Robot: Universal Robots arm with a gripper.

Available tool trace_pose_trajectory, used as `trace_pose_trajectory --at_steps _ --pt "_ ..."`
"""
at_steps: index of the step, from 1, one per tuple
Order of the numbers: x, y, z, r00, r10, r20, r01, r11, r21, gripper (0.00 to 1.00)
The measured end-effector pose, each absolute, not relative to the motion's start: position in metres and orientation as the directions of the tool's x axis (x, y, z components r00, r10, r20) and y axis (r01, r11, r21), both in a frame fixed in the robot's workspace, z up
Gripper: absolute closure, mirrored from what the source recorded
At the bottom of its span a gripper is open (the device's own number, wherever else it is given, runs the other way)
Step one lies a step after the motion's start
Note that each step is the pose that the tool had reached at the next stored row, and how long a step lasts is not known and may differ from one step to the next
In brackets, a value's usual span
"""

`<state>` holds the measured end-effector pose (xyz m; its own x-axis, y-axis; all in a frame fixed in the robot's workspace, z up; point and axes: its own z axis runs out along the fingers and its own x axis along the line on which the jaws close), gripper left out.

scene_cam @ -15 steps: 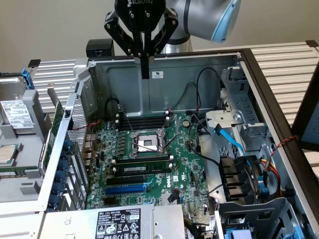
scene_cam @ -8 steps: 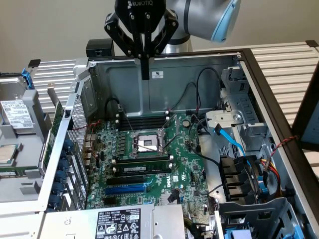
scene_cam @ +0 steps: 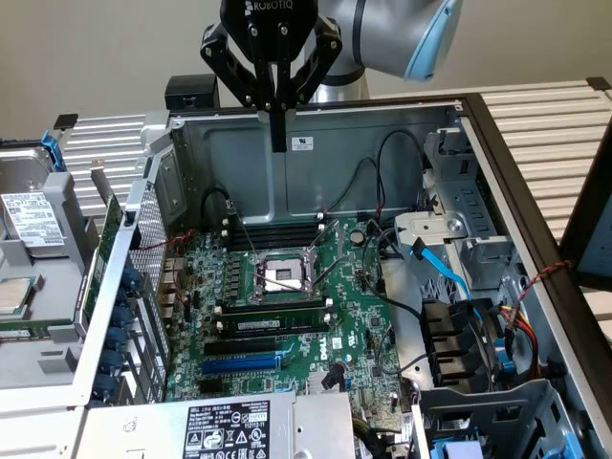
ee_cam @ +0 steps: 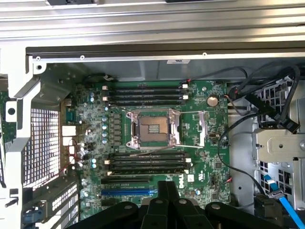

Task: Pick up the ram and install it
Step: 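Reach for the ram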

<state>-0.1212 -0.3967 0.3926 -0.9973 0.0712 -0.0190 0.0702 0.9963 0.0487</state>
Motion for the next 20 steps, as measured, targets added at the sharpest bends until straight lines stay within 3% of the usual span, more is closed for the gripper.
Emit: trace_pose_trajectory --at_steps 3,5,20 --pt "-0.121 -0.396 0.393 -0.997 0.071 -0.019 0.07 0.996 0.049 0.9" --pt "-0.121 -0.376 0.393 -0.997 0.071 -0.019 0.07 0.996 0.049 0.9" --pt "-0.121 -0.373 0.393 -0.997 0.071 -0.019 0.07 0.996 0.049 0.9"
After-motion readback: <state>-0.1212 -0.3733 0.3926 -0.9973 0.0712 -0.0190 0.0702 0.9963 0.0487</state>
